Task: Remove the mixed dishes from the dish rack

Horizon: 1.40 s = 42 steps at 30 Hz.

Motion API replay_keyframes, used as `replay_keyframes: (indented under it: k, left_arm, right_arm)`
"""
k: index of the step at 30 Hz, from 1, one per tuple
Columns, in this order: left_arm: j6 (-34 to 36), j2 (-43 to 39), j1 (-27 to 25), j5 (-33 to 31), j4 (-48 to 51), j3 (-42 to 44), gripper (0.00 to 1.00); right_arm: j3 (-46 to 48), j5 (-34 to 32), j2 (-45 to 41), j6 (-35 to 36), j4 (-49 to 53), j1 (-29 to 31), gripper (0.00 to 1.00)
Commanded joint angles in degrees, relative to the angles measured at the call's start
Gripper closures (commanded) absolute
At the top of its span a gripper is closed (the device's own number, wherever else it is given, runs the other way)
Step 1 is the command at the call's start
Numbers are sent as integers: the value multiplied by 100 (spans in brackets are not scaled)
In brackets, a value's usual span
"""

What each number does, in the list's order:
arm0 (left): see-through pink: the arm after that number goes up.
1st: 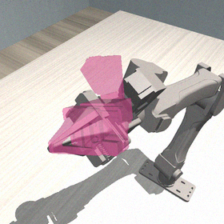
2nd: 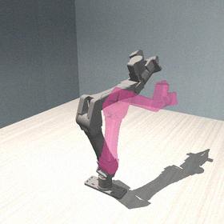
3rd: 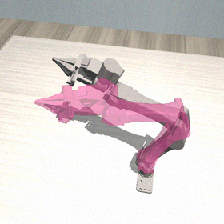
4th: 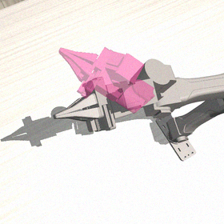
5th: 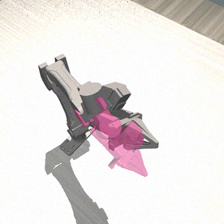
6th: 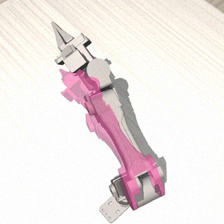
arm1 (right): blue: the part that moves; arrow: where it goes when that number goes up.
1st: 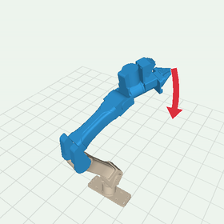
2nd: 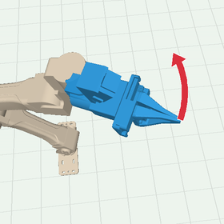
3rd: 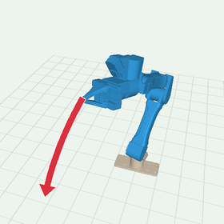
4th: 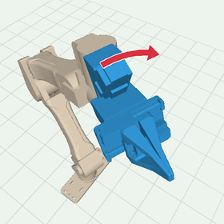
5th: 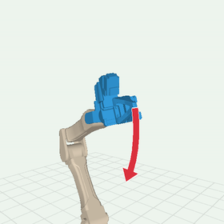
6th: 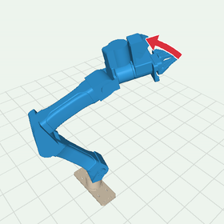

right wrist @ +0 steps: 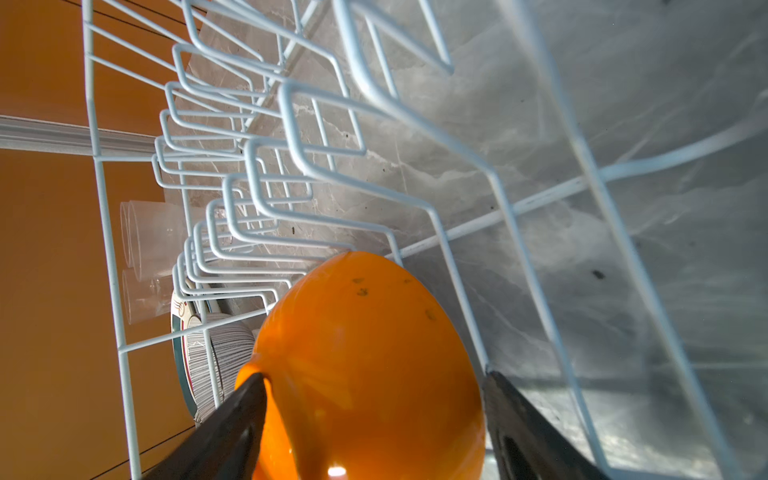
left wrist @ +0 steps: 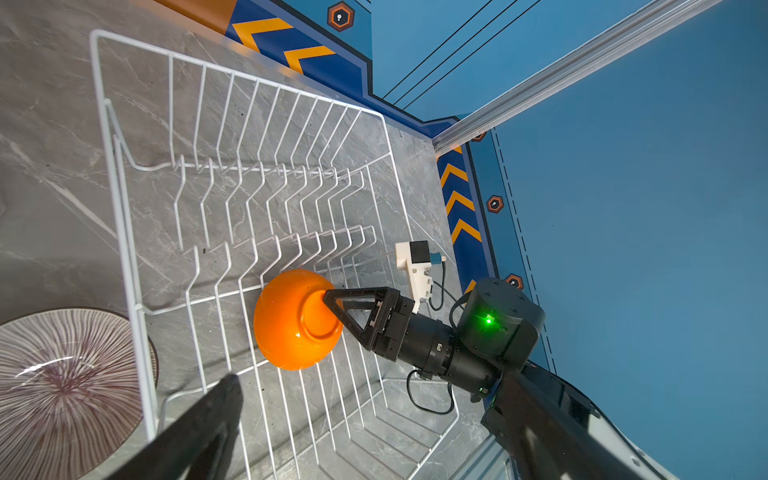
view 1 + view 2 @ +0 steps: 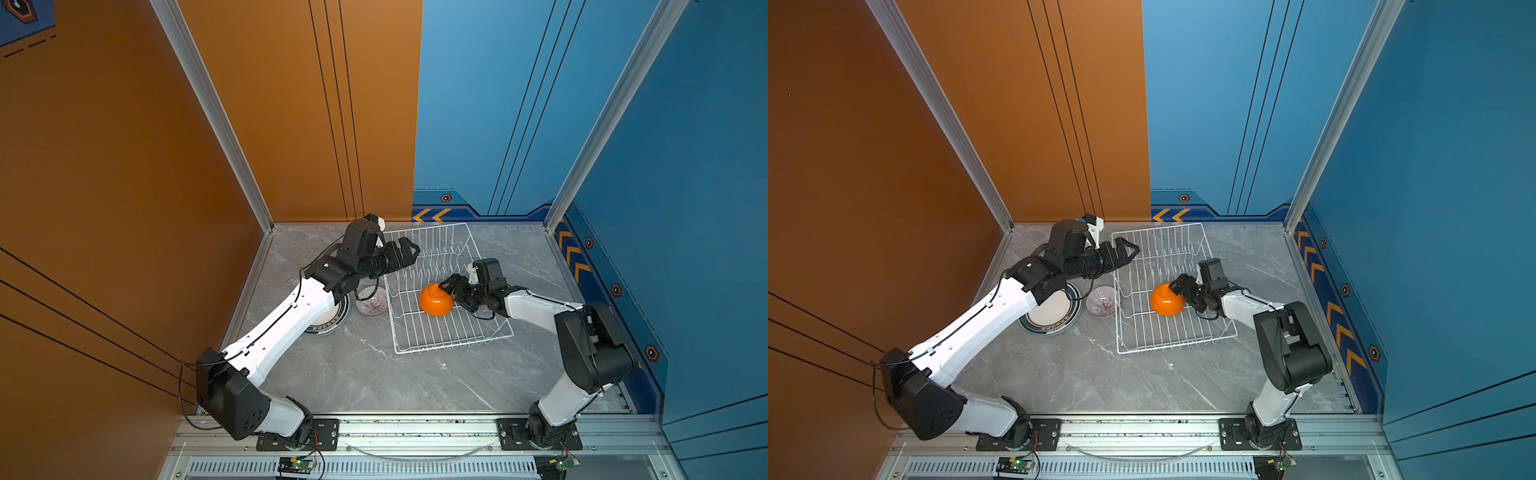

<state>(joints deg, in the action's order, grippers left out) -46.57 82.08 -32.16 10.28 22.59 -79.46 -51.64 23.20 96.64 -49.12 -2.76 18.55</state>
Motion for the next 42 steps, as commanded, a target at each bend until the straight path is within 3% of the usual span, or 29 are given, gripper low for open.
replay_keyframes:
  k: [1,18,23,28,42]
  left_arm:
    - [139,-103,100,13,153,175,2]
    - [113,-384,220,78,159,486,2]
    - [104,-495,264,22,163,630,2]
    - [104,-523,297,18,159,686,2]
    - [156,-396,303,37,163,668,2]
  right_arm:
    - [-111,-237,182,24,454,122,14]
    - [-190,-425,813,-189,534,223,13]
    - [35,-205,889,-497,-88,103,20]
    - [189,105,814,-767,-732,22,24]
    - [136,425,262,-953,-842,-166,27]
